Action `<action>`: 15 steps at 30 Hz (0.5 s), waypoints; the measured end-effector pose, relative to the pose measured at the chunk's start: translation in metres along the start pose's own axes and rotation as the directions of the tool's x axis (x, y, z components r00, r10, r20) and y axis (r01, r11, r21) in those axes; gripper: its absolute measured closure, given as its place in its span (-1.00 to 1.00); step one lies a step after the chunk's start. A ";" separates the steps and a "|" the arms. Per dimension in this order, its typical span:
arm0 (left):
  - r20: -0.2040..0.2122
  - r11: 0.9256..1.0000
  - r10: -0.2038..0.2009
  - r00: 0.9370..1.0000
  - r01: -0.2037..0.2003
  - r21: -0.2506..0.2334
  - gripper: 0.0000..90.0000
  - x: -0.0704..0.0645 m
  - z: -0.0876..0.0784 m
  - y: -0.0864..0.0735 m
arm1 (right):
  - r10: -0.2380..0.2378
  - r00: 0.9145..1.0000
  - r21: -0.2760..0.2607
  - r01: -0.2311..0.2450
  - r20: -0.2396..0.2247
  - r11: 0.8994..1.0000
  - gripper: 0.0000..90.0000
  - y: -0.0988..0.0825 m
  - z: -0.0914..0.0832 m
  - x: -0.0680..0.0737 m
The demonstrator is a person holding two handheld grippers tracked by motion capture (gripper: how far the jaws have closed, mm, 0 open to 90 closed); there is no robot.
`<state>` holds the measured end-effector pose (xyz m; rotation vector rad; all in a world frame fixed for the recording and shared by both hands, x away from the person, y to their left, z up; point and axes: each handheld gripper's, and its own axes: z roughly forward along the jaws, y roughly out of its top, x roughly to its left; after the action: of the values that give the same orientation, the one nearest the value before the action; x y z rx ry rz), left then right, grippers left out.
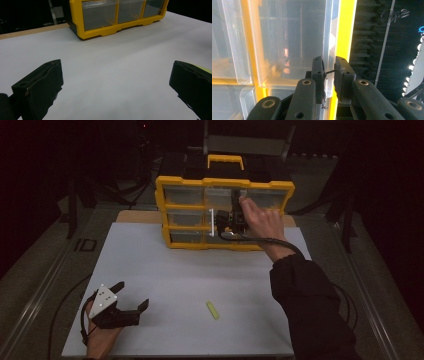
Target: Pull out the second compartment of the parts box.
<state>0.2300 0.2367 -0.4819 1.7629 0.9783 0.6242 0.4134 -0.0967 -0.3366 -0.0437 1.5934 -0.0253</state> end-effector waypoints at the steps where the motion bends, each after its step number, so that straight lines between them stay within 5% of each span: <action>1: 0.000 1.000 -0.001 1.000 0.001 0.000 -1.00 0.000 0.000 0.000 | 0.003 1.000 -0.001 -0.003 -0.001 1.000 0.76 0.000 -0.001 0.000; 15: 0.001 1.000 0.000 1.000 0.000 0.002 -1.00 0.000 0.001 0.000 | -0.002 1.000 -0.016 0.002 0.001 1.000 0.76 -0.001 -0.012 -0.001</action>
<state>0.2304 0.2362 -0.4824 1.7647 0.9786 0.6228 0.4010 -0.0981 -0.3353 -0.0580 1.5926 -0.0146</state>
